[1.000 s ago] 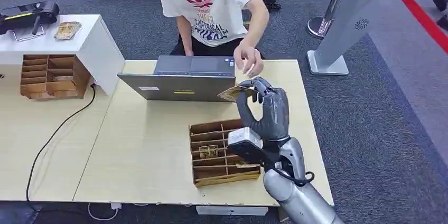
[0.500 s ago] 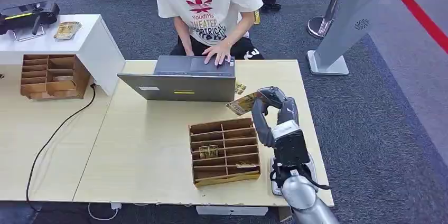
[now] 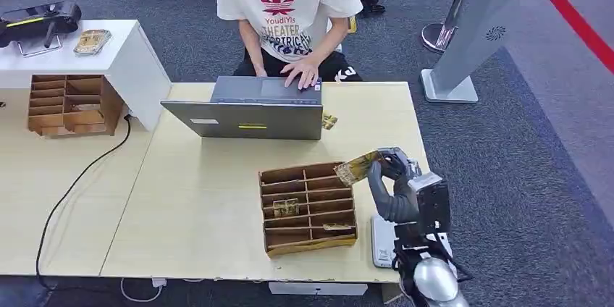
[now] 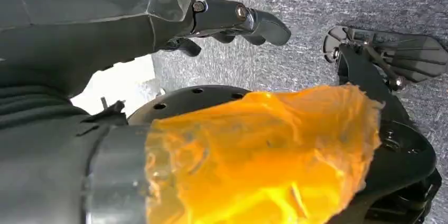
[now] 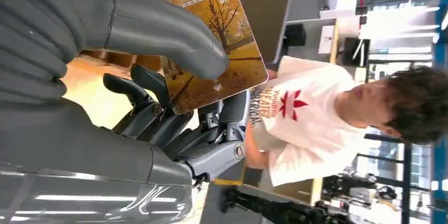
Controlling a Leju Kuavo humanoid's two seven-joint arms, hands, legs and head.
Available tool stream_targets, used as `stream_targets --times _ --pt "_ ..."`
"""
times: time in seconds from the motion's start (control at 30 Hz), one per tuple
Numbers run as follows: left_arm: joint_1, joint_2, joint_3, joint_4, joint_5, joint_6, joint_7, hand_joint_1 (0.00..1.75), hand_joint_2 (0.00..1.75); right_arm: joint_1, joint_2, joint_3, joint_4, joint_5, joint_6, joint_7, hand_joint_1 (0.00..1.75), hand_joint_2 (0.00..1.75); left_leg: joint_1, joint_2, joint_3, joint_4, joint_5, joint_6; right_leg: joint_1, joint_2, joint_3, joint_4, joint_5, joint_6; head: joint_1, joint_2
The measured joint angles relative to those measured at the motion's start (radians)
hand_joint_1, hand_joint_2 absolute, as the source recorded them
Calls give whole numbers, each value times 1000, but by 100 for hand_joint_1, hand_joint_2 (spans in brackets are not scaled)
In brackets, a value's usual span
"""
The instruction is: Pass the card to the sensor for recognition and then transmit it.
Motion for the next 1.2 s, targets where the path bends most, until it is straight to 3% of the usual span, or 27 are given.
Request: stream_targets --times 0.67,1.2 --pt "4 6 24 0 21 1 0 0 0 151 -24 -182 51 146 -23 66 175 175 0 0 0 0 -1 0 0 0 0 0 0 0 0 0" --pt "6 8 29 0 26 0 2 0 0 143 -26 -196 141 276 -22 124 175 175 0 0 0 0 -1 0 0 0 0 0 0 0 0 0"
